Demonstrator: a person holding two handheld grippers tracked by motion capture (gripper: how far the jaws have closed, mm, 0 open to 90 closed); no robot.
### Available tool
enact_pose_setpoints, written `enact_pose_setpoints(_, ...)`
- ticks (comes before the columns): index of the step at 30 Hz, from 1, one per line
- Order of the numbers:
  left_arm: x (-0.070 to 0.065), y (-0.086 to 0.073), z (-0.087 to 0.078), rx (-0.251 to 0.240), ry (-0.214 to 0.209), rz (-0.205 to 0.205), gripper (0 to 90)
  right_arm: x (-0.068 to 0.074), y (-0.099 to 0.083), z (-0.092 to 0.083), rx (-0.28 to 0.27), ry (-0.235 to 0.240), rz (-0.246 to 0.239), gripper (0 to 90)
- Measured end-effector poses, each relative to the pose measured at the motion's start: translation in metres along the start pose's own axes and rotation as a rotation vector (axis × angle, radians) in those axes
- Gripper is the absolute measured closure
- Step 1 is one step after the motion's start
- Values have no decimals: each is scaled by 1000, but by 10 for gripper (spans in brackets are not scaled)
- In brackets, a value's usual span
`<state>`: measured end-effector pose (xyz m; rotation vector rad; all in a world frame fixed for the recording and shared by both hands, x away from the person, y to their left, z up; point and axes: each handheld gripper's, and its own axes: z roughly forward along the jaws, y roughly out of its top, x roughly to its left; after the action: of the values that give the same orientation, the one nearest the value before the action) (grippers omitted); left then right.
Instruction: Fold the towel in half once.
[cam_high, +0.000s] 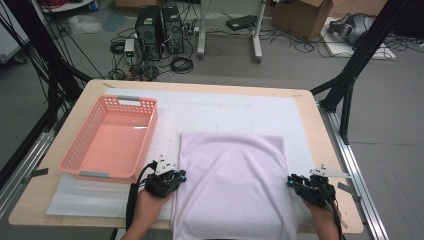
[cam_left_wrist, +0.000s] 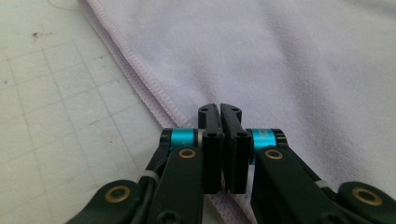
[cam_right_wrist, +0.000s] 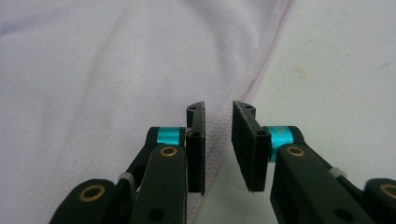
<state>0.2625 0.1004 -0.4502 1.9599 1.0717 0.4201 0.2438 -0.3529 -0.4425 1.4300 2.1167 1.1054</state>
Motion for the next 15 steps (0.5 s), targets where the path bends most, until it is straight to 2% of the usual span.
enact_pose_setpoints(3, 1, -1, -3, -12, 27, -12, 882, 5, 0, 3, 20, 4, -16, 732)
enact_pose_setpoints(5, 4, -2, -5, -15, 44, -21, 883, 7, -1, 6, 28, -12, -32, 734)
enact_pose_setpoints(9, 8, -3, -9, -20, 62, -40, 883, 9, 1, 9, 35, -15, -33, 826)
enact_pose_setpoints(11, 8, -3, -9, -17, 61, -49, 883, 10, 2, 9, 48, -8, -31, 860)
enact_pose_setpoints(13, 9, -4, -9, -14, 56, -47, 883, 8, 3, 5, 54, -39, -27, 866)
enact_pose_setpoints(15, 8, -4, -8, -17, 51, -50, 881, 4, 3, -1, 70, -45, 7, 865)
